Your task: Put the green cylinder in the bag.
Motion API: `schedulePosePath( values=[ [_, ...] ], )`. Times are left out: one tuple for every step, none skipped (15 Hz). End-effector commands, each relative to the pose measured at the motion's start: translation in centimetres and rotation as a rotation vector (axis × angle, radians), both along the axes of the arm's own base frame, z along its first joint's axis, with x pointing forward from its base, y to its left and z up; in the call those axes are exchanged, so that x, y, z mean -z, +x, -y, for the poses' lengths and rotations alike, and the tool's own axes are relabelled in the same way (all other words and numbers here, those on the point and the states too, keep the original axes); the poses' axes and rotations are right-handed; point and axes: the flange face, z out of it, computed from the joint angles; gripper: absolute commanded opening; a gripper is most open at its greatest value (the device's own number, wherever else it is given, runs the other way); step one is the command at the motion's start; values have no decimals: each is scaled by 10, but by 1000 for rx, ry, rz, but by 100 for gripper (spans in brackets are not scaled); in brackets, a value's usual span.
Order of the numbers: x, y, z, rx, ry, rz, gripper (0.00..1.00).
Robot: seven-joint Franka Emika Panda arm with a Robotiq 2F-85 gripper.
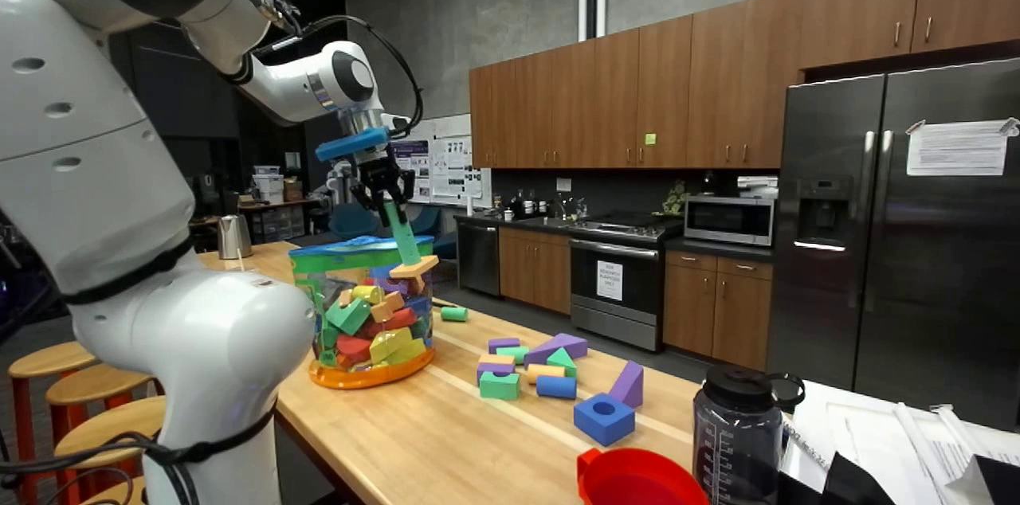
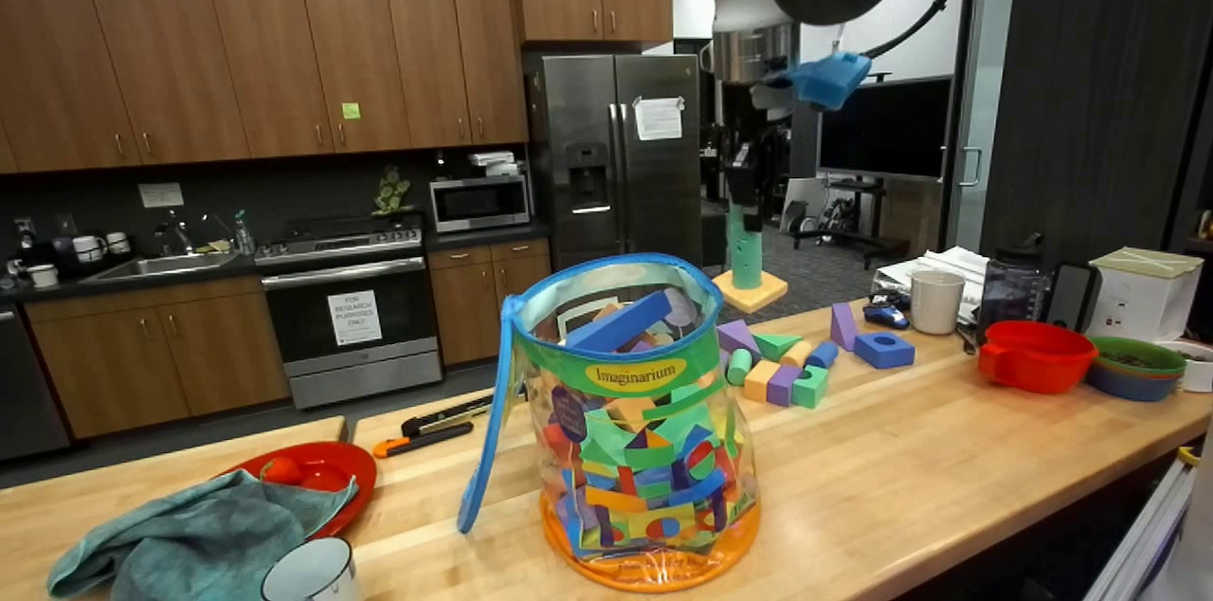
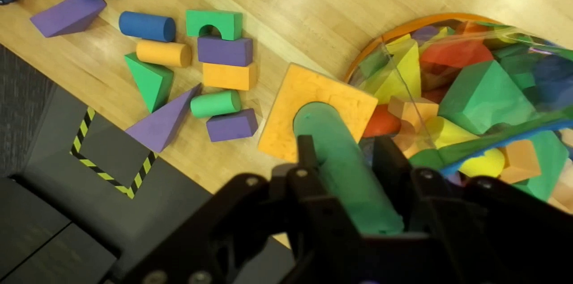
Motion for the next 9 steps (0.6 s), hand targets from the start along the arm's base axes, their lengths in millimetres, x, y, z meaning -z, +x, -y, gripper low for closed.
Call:
schedulePosePath(
  values=[
    [-34, -14, -18, -14, 68, 20, 12],
    [-42, -16, -24, -21, 90, 27, 12],
    [-49, -18, -31, -30, 114, 36, 12],
    [-56, -21, -36, -37, 134, 44, 12],
    [-62, -22, -41, -44, 152, 50, 12],
    [-70, -25, -46, -50, 165, 60, 12],
    [-77, -27, -50, -55, 175, 69, 12],
    [-85, -29, -53, -61, 186, 81, 12],
    [-92, -30, -55, -67, 197, 87, 12]
  ],
)
